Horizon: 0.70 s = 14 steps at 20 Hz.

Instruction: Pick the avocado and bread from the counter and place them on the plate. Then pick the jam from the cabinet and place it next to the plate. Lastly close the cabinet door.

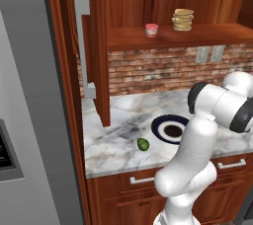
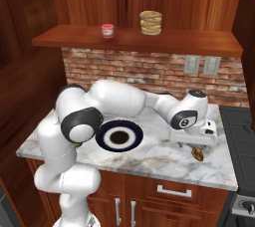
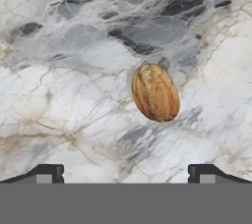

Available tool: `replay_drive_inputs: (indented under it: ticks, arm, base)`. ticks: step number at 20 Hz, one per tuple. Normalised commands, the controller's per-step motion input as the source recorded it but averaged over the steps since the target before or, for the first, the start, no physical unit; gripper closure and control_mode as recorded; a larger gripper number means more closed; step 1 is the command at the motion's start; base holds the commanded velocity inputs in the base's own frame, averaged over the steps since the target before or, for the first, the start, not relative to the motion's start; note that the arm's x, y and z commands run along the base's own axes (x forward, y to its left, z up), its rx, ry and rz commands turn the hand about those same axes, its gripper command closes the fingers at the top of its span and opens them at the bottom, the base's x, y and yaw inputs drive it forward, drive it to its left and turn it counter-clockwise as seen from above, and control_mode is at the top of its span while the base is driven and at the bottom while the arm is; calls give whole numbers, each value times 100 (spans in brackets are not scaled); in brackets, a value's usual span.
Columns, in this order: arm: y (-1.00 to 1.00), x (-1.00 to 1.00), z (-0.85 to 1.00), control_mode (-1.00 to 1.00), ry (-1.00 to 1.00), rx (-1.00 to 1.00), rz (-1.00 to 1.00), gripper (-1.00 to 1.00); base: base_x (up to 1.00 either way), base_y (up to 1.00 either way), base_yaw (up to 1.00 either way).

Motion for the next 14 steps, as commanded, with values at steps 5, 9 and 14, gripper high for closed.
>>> replay_drive_inputs:
  ticks: [5,9,14]
  arm:
    - [-20,21,-19,-100,0,0,0,-100]
    - [-19,16,-16,-100,0,0,0,-100]
    - [-20,17,-9,-100,0,0,0,-100]
  base:
    - [0,0,0]
    - [0,0,0]
    - [0,0,0]
